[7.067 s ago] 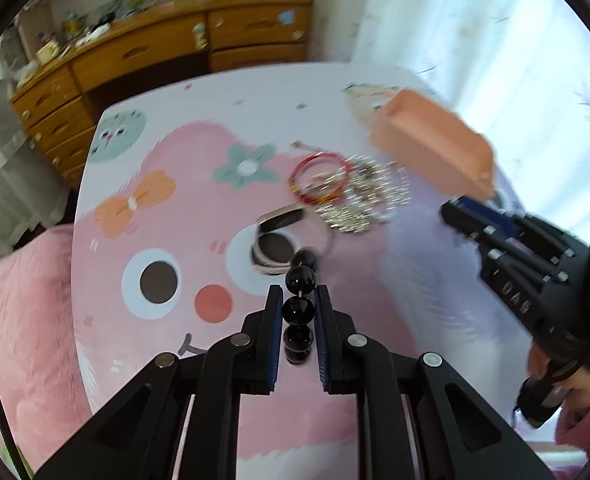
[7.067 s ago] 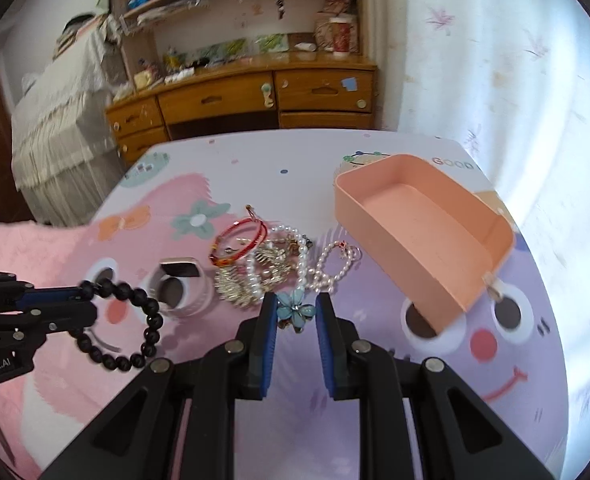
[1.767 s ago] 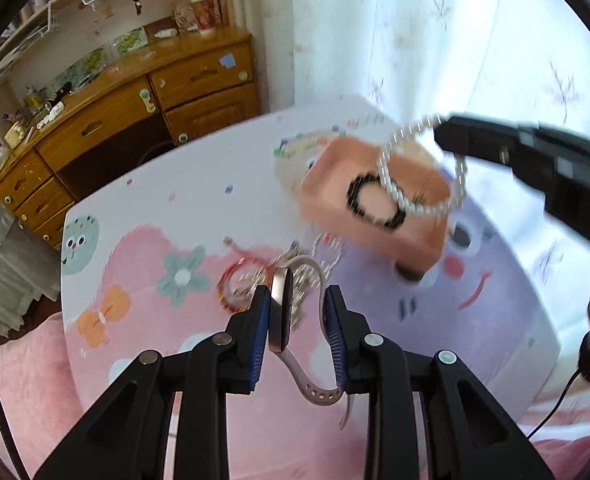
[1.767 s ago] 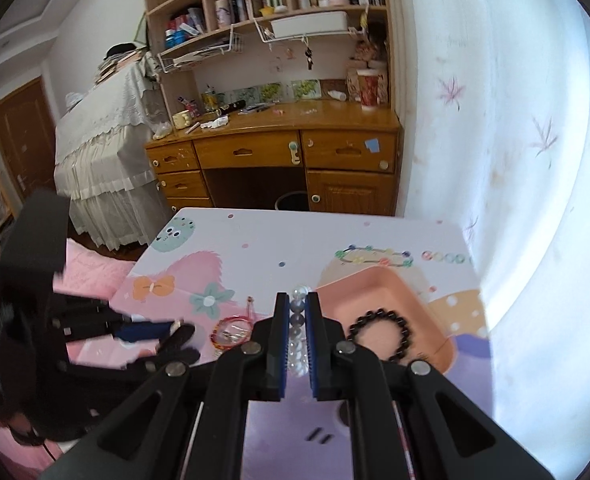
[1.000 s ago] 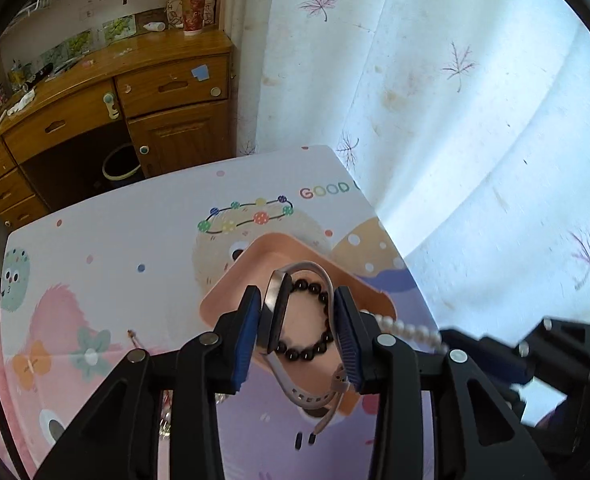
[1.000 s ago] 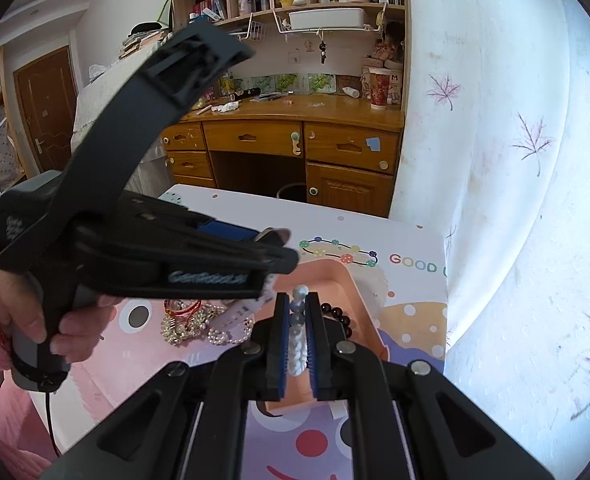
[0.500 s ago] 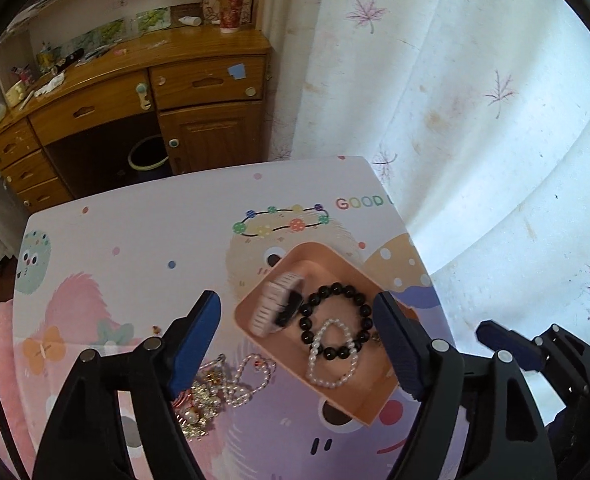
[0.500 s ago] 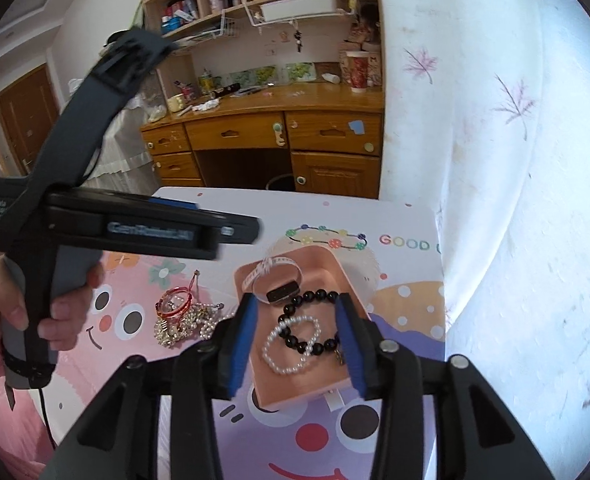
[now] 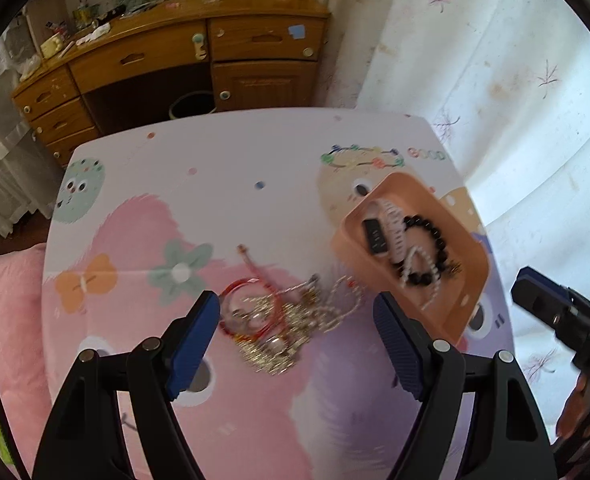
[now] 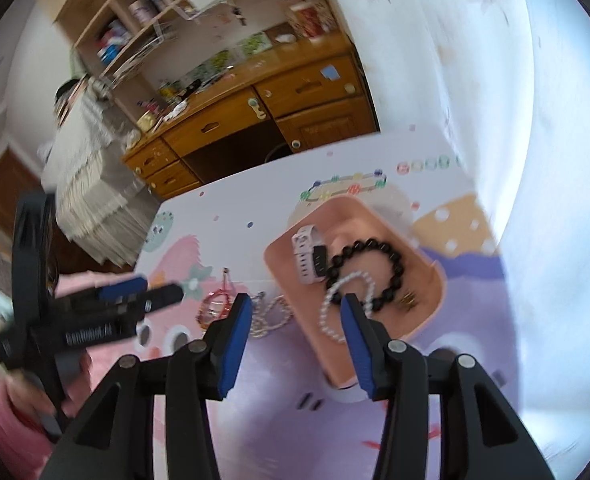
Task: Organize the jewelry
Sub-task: 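Move the left tool to the red string bracelet in the pile and close on it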
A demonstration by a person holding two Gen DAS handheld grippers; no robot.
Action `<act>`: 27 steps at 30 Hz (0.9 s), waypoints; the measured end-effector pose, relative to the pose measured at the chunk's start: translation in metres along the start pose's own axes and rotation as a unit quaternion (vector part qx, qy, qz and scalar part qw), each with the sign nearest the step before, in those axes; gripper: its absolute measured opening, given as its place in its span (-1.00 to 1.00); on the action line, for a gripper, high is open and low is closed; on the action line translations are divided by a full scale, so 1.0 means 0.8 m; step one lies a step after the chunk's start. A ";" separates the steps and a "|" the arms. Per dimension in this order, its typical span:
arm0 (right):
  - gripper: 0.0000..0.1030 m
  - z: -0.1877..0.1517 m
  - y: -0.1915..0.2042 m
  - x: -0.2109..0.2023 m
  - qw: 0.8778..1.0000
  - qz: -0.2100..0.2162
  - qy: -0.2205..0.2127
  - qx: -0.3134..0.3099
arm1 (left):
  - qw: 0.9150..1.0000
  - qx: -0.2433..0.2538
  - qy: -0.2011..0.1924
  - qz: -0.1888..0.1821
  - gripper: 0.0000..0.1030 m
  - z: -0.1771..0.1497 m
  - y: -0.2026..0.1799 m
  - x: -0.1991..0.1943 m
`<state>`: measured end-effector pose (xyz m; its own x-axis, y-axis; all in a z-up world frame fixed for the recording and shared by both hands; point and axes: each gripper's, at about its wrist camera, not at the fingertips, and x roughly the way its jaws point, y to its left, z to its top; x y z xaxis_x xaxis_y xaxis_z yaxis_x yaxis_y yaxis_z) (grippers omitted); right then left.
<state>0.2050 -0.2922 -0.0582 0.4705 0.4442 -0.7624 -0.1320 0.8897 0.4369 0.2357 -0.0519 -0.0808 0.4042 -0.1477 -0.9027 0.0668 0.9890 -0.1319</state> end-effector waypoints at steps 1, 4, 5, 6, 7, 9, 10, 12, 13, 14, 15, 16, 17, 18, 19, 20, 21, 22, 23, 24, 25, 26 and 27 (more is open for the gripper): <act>-0.09 -0.001 0.001 0.004 1.000 0.004 0.004 0.014 | 1.000 0.001 0.003 0.003 0.50 -0.003 0.007 -0.001; -0.09 -0.007 0.004 0.019 0.998 0.016 0.019 0.062 | 1.000 0.010 0.015 0.003 0.50 -0.011 0.031 -0.001; -0.09 -0.009 0.005 0.023 0.997 0.021 0.022 0.076 | 1.000 0.013 0.018 0.004 0.50 -0.013 0.037 -0.001; -0.09 -0.012 0.008 0.028 0.995 0.026 0.025 0.092 | 1.000 0.019 0.022 0.008 0.51 -0.014 0.046 -0.001; -0.09 -0.015 0.010 0.032 0.994 0.029 0.028 0.103 | 0.999 0.023 0.024 0.010 0.51 -0.014 0.050 -0.001; -0.09 -0.022 0.017 0.041 0.992 0.036 0.036 0.119 | 0.999 0.036 0.030 0.016 0.51 -0.014 0.060 0.000; -0.09 -0.026 0.022 0.046 0.990 0.039 0.040 0.126 | 0.998 0.043 0.033 0.016 0.51 -0.014 0.064 0.001; -0.08 -0.033 0.031 0.056 0.989 0.041 0.044 0.138 | 0.997 0.061 0.040 0.017 0.51 -0.012 0.072 0.005; -0.08 -0.037 0.035 0.062 0.988 0.043 0.047 0.144 | 0.996 0.070 0.044 0.018 0.51 -0.010 0.075 0.008; -0.08 -0.042 0.040 0.068 0.987 0.043 0.050 0.148 | 0.996 0.078 0.048 0.015 0.51 -0.009 0.077 0.012; -0.07 -0.047 0.044 0.074 0.986 0.041 0.053 0.150 | 0.995 0.084 0.055 0.008 0.51 -0.006 0.079 0.017; -0.07 -0.052 0.049 0.079 0.987 0.038 0.054 0.150 | 0.994 0.090 0.062 -0.001 0.51 -0.004 0.081 0.023; -0.07 -0.057 0.054 0.085 0.987 0.031 0.056 0.146 | 0.993 0.094 0.072 -0.010 0.51 -0.001 0.083 0.030; -0.07 -0.063 0.061 0.091 0.989 0.021 0.057 0.138 | 0.992 0.096 0.079 -0.015 0.51 0.000 0.083 0.036; -0.07 -0.068 0.066 0.096 0.990 0.014 0.058 0.130 | 0.991 0.100 0.090 -0.023 0.51 0.002 0.084 0.044; -0.07 -0.073 0.071 0.103 0.991 0.005 0.060 0.120 | 0.989 0.103 0.100 -0.029 0.51 0.003 0.084 0.052; -0.07 -0.081 0.080 0.111 0.993 -0.008 0.063 0.104 | 0.987 0.109 0.111 -0.036 0.51 0.003 0.083 0.062; -0.07 -0.085 0.083 0.115 0.994 -0.015 0.065 0.092 | 0.985 0.116 0.121 -0.041 0.51 0.003 0.081 0.071; -0.07 -0.092 0.092 0.121 0.995 -0.024 0.064 0.074 | 0.984 0.121 0.127 -0.044 0.51 0.002 0.079 0.077; -0.07 -0.099 0.100 0.126 0.996 -0.033 0.062 0.056 | 0.981 0.131 0.136 -0.047 0.51 0.001 0.076 0.087; -0.07 -0.103 0.105 0.130 0.997 -0.039 0.060 0.041 | 0.980 0.135 0.140 -0.047 0.52 0.000 0.075 0.094; -0.07 -0.108 0.110 0.135 0.997 -0.047 0.056 0.023 | 0.978 0.139 0.146 -0.048 0.53 -0.002 0.074 0.102; -0.07 -0.116 0.120 0.141 0.997 -0.058 0.053 -0.001 | 0.977 0.142 0.152 -0.049 0.56 -0.003 0.072 0.110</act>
<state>0.1646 -0.1470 -0.1467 0.3875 0.3471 -0.8540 -0.0838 0.9358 0.3423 0.2732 -0.0076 -0.1691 0.0959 -0.1889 -0.9773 0.3596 0.9221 -0.1430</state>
